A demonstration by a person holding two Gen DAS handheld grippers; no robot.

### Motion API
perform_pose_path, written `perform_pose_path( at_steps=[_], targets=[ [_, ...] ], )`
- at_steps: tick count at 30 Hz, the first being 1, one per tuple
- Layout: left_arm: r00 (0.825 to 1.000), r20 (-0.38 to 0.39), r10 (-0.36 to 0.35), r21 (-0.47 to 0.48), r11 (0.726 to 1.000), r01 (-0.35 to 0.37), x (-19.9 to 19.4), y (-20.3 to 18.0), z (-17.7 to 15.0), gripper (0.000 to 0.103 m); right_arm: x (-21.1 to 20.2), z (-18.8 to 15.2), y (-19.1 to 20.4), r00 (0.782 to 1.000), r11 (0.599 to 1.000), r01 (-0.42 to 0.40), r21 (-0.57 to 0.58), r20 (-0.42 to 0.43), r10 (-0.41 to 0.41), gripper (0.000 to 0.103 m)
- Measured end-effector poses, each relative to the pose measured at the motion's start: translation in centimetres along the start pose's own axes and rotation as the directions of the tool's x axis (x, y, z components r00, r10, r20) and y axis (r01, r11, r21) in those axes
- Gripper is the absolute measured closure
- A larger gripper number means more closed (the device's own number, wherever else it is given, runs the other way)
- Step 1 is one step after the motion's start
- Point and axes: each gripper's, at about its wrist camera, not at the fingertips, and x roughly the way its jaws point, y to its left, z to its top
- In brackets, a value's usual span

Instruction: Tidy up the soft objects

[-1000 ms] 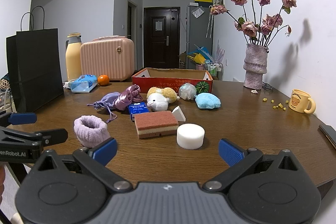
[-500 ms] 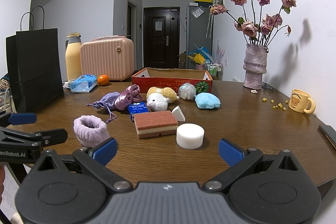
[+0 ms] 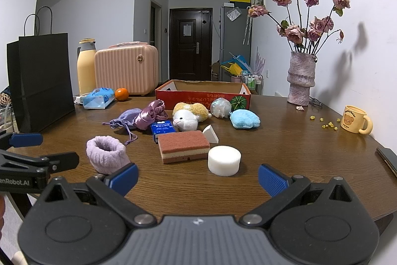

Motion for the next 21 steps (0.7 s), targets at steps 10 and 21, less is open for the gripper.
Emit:
perform_pose_path(
  at_steps=[10, 21],
  targets=[
    [1.0, -0.002, -0.002, 0.005, 1.0, 0.002, 0.0, -0.3, -0.1, 0.0, 0.5, -0.5, -0.3, 1.0, 1.0, 0.008, 0.005, -0.004, -0.008, 0.0],
    [1.0, -0.03, -0.007, 0.015, 1.0, 0.007, 1.3, -0.6, 0.0, 0.0, 1.7, -0.3, -1.1, 0.999, 1.0, 0.025, 0.017, -0.029, -0.024, 0.0]
  ],
)
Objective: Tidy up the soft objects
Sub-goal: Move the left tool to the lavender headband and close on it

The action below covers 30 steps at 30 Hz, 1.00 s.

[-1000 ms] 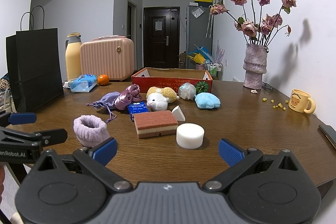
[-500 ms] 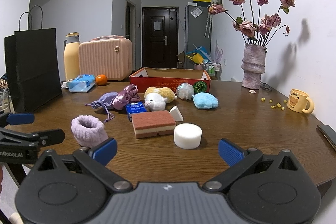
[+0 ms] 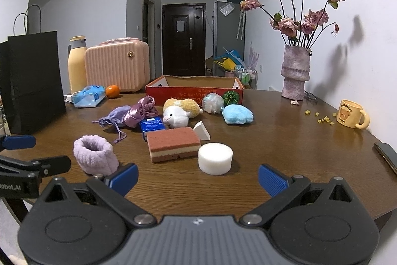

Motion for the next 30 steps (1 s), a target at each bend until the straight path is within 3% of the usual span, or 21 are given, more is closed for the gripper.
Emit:
perform_pose_path(
  at_steps=[30],
  targets=[
    [0.997, -0.074, 0.034, -0.019, 0.999, -0.036, 6.1, 0.3, 0.6, 0.0, 5.1, -0.2, -1.2, 0.999, 1.0, 0.022, 0.011, -0.042, -0.021, 0.0]
  ],
)
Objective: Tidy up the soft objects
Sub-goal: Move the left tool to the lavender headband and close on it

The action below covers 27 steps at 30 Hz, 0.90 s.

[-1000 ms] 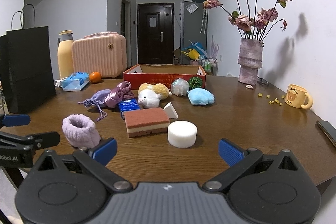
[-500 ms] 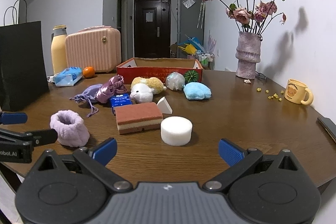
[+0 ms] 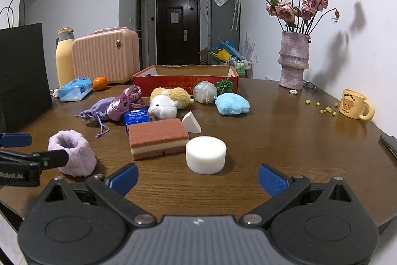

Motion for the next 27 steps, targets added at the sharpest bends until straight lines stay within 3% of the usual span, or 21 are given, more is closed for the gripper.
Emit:
perform_pose_path(
  at_steps=[10, 27],
  targets=[
    [0.998, -0.04, 0.048, -0.013, 0.999, -0.048, 3.2, 0.8, 0.1, 0.0, 1.7, -0.2, 0.0, 1.0, 1.0, -0.013, 0.004, -0.008, 0.013, 0.0],
    [0.994, -0.09, 0.063, -0.084, 0.994, -0.071, 7.3, 2.3, 0.0, 0.0, 2.9, -0.3, 0.0, 1.0, 1.0, -0.012, 0.0, -0.011, 0.012, 0.0]
  ],
)
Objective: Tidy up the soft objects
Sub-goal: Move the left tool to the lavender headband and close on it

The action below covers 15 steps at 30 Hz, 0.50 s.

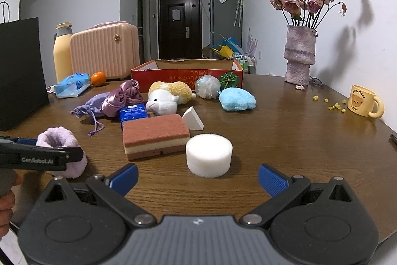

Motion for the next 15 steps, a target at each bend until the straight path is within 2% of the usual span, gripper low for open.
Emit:
perform_pose_path(
  at_steps=[5, 8, 11, 15],
  targets=[
    [1.0, 0.01, 0.01, 0.012, 1.0, -0.01, 0.7, -0.3, 0.0, 0.0, 0.9, 0.2, -0.1, 1.0, 1.0, 0.005, -0.006, 0.001, -0.005, 0.0],
    [0.999, 0.019, 0.04, 0.03, 0.999, -0.041, 1.1, -0.6, 0.0, 0.0, 0.9, 0.2, -0.1, 1.0, 1.0, 0.007, -0.008, 0.002, -0.007, 0.0],
    [0.999, 0.01, 0.033, 0.022, 0.999, -0.033, 1.2, -0.6, 0.0, 0.011, 1.1, 0.3, 0.0, 1.0, 1.0, 0.01, -0.015, 0.003, -0.01, 0.0],
    [0.999, 0.014, 0.035, 0.028, 0.999, -0.035, 1.2, -0.7, 0.0, 0.03, 1.2, 0.3, 0.2, 1.0, 1.0, 0.016, -0.021, 0.004, -0.016, 0.0]
  ],
)
